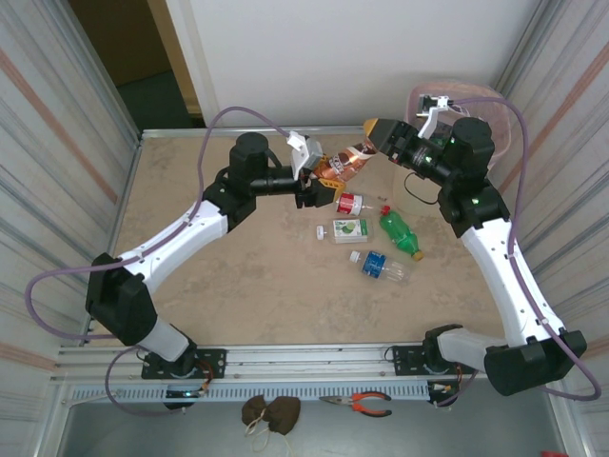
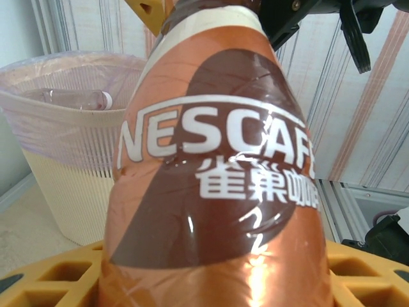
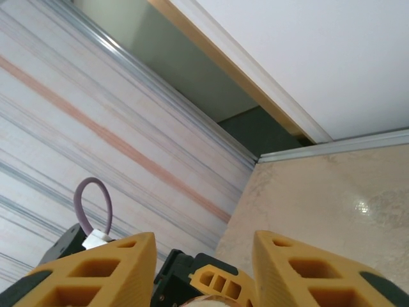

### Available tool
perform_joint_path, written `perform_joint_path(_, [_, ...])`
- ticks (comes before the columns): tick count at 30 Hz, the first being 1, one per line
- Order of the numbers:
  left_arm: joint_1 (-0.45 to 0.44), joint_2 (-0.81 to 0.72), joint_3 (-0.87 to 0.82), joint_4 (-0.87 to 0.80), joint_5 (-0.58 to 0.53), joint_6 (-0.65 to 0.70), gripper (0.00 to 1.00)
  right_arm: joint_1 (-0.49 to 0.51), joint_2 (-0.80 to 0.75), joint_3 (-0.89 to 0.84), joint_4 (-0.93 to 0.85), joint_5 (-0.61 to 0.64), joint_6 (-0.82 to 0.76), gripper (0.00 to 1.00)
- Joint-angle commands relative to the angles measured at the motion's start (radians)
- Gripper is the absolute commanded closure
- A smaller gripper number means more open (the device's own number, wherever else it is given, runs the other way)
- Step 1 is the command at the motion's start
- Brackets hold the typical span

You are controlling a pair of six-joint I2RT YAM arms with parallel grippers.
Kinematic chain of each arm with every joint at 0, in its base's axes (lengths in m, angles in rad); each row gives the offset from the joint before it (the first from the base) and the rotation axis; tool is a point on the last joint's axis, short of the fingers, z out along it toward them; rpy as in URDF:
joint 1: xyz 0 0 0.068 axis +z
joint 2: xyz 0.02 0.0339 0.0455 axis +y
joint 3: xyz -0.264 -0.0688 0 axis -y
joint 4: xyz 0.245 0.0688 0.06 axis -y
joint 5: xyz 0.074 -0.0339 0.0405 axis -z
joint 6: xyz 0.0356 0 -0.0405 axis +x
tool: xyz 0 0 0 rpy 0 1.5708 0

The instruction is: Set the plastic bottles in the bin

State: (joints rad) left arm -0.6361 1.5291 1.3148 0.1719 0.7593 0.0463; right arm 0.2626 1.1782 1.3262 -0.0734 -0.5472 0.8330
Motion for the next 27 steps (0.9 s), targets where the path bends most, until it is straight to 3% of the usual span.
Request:
perform_joint_path(1, [-0.009,-0.034,0.037,0.008,-0.032,0.014,0.5,0.005,0.001,0.021,0.017,-0.007,0.005,0.63])
perform_joint_path(9, [-0.016,-0.03,0.049,0.017,-0.042,0.011,0.44,0.004,-0.004,0.027,0.019,0.004,-0.004,0.78])
perform_joint_path(17, [-0.016,-0.071,0.009,0.025,-0.092,0.02,0.23,-0.017,-0.003,0.057,-0.011,0.022,-0.035,0.8])
perform_joint_path(27, [-0.016,-0.171,-0.084,0.001,-0.146,0.055,0.19,-0.185,0.038,0.128,-0.062,0.002,-0.089,0.79])
